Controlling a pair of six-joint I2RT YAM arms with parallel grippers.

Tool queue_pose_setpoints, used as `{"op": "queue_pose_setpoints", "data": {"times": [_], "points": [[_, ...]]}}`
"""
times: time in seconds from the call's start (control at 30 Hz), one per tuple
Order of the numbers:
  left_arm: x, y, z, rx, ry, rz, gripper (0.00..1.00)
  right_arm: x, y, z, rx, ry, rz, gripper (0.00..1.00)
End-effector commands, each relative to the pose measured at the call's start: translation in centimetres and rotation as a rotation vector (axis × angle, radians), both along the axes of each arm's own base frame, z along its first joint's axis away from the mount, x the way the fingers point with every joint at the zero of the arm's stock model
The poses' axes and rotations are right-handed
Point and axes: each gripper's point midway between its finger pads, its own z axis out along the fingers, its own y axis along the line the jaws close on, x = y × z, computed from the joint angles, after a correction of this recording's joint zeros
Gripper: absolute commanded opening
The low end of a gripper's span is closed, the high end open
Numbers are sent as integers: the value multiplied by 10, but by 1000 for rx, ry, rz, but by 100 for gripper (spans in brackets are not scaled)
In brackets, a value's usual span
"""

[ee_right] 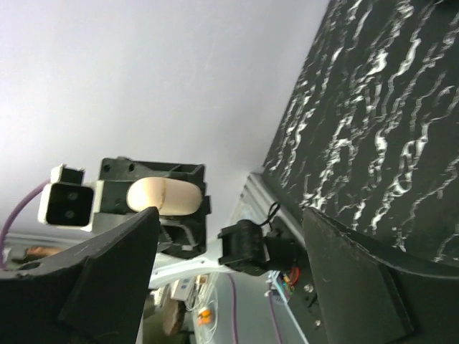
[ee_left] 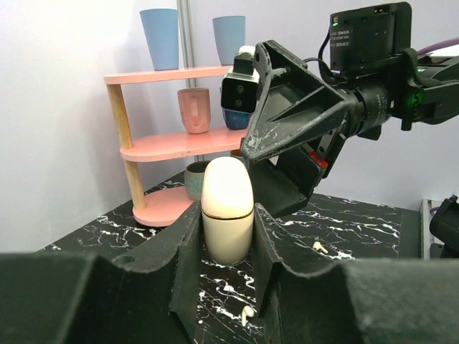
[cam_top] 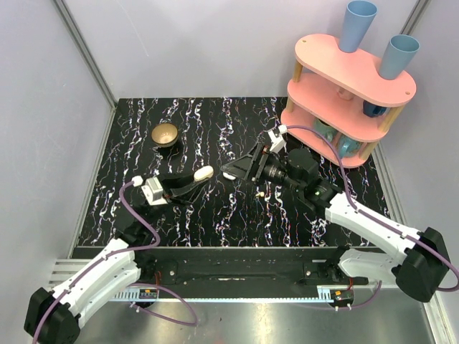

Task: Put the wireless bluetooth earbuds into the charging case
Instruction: Pass from the left arm to the right

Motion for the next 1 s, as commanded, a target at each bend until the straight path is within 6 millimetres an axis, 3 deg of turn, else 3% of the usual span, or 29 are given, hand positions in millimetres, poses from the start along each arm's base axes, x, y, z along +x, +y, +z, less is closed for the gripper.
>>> {"op": "queue_pose_setpoints", "data": {"times": [0.0,0.37,0.7,0.97], "points": [[-14,-3,24,-38,-111,-55,0,-26,8,66,241,-57,147,86],[-9,-14,24,-25,-47,-107,0,-29,3,47,3,-203,144,84],[-15,-23,22,-34,-62,-174,0,-23,16,32,88,-40,144,85],[-15,-24,19,-31,-58,-176,0,-25,26,31,158,38,195,83]]}}
